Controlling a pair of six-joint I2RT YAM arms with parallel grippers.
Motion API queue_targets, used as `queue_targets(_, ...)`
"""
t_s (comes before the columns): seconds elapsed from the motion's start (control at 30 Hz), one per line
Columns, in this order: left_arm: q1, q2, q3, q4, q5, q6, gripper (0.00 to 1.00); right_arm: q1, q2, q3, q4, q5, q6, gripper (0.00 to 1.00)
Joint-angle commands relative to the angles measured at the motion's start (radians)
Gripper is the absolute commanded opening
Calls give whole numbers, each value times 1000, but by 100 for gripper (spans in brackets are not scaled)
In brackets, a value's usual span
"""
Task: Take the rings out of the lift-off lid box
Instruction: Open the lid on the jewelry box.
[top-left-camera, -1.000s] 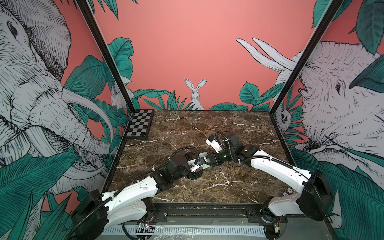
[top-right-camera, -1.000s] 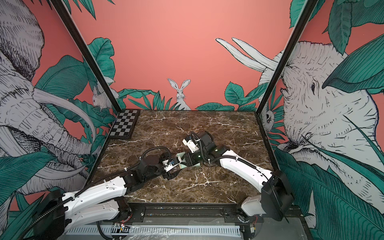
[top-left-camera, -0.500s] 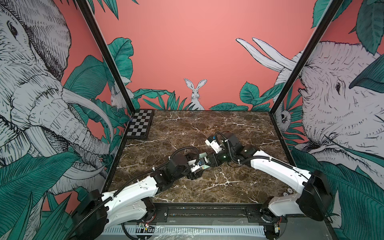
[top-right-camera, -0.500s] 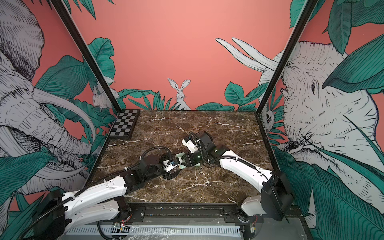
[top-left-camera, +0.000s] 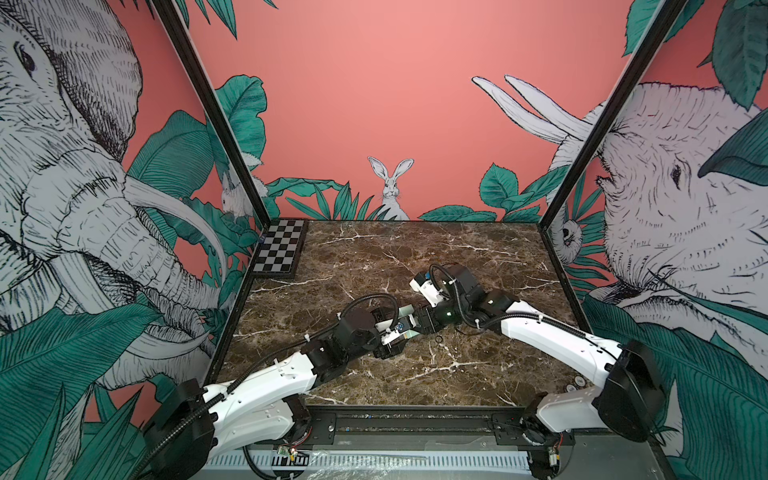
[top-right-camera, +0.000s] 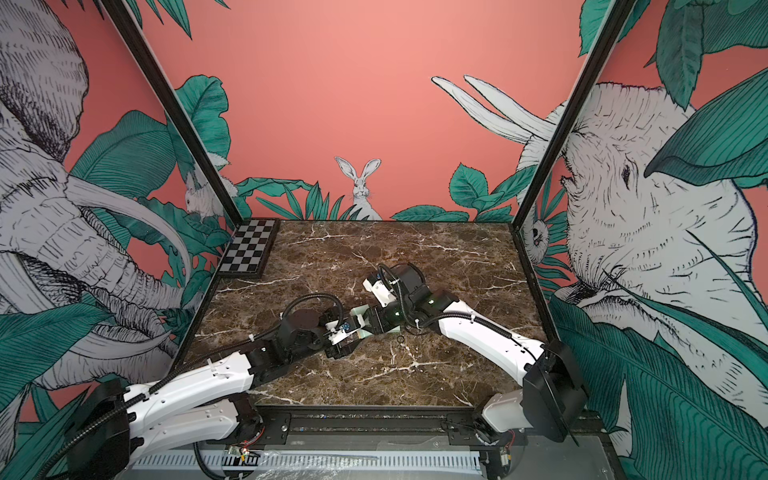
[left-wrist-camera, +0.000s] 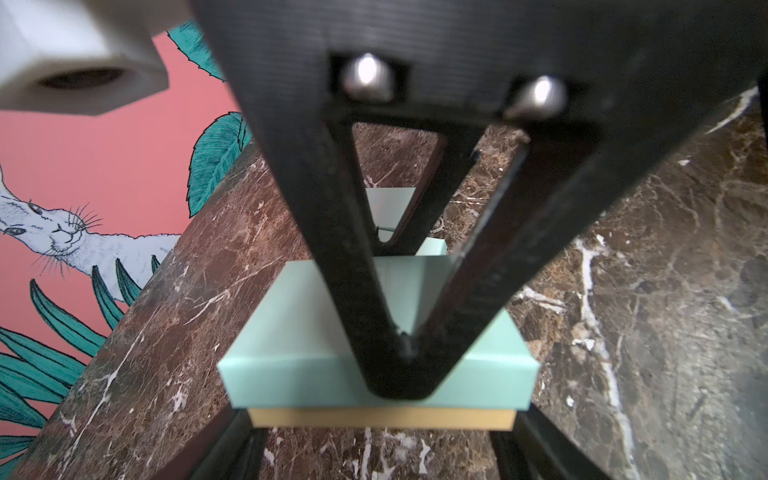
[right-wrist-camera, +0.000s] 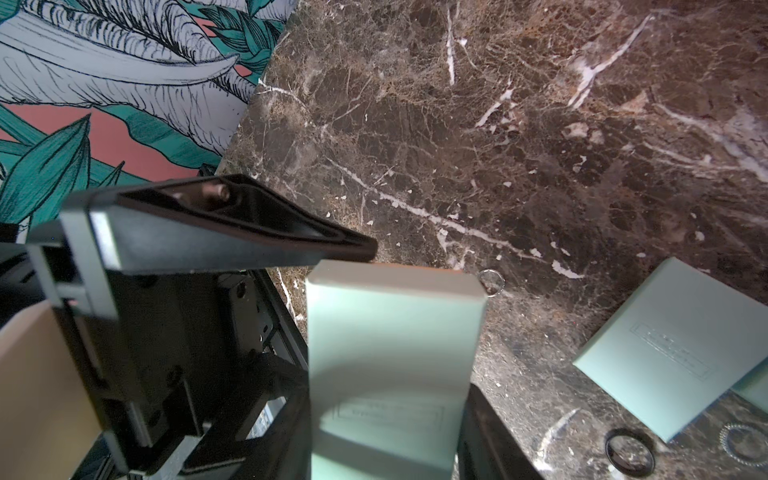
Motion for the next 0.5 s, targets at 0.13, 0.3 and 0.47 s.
queue_targets(0.13,6,-10,23,-30,1,38,66,12,-19,4,3,-6,-18,34)
queue_targets(0.3,6,-13,16,-46,-8,40,56,10,-49,-4,16,-4,-14,34)
queue_targets(0.47,6,-2,19,-75,-12,43,46,3,-67,-11,24,-8,-10,34)
